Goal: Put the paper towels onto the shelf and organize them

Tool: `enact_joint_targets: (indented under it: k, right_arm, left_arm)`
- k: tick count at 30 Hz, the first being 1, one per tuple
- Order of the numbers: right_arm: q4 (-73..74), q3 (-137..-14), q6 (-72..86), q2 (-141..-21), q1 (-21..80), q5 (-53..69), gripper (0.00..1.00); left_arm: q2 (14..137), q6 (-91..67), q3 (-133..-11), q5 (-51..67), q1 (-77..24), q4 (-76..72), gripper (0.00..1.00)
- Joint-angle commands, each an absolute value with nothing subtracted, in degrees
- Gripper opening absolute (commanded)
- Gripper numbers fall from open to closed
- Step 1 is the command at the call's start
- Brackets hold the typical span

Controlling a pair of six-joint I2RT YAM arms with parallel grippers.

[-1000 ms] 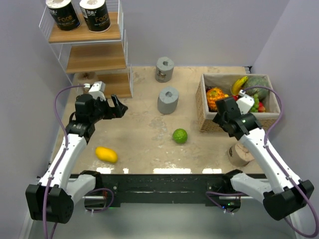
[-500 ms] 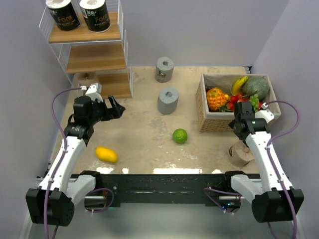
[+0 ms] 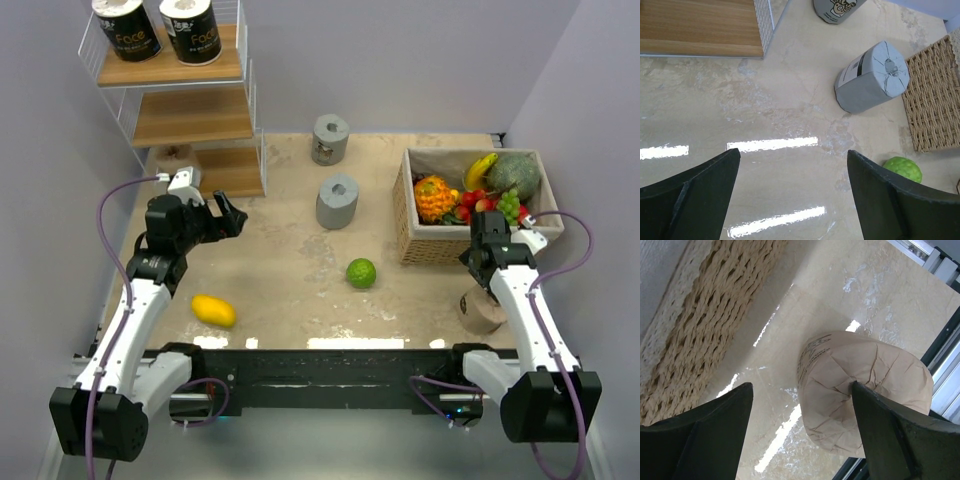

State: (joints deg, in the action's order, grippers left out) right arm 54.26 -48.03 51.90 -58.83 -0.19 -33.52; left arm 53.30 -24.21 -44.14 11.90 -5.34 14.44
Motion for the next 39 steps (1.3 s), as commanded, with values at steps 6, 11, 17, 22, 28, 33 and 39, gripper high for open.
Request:
enact_joint_targets:
  k: [6,11,17,22,28,33,39]
  right_arm:
    - [53.3,-47.5,53.8,-57.2,-1.5,-36.7,0.84]
    - [55.5,-47.8,55.7,-56.5,-1.6,-36.2,0.84]
    - [56.4,-46.8,58.3,-58.8,-1.5,-35.3,0.81]
    - [60.0,-48.7,60.0,-59.8,-1.5,-35.2,0.82]
    - [63.3,-51.2,61.9,-61.8,-1.6,-35.4,0.82]
    - [57.8,-46.2,61.1,-61.3,-1.5,-33.6,0.77]
    - [52.2,-42.9,58.3,-65.5,-1.5,-31.7,0.65]
  left_arm:
    - [53.6,-22.8,-43.5,11.8,-5.7,12.4,0.92]
    - [52.3,-23.2,-43.0,11.1,-5.8,12.1,0.92]
    - [53.3,-23.2,-42.7,12.4,-5.9,11.7,0.92]
    - [53.5,-23.0,-43.2,14.3,-5.9,12.0,0.93]
    - [53.3,-22.3,-44.4,14.1,-6.1,13.5,0.94]
    - [54.0,-22.6,-44.3,15.4,-6.1,13.4,0.94]
    - [53.6,-22.4,-44.3,15.0,-6.0,13.5,0.94]
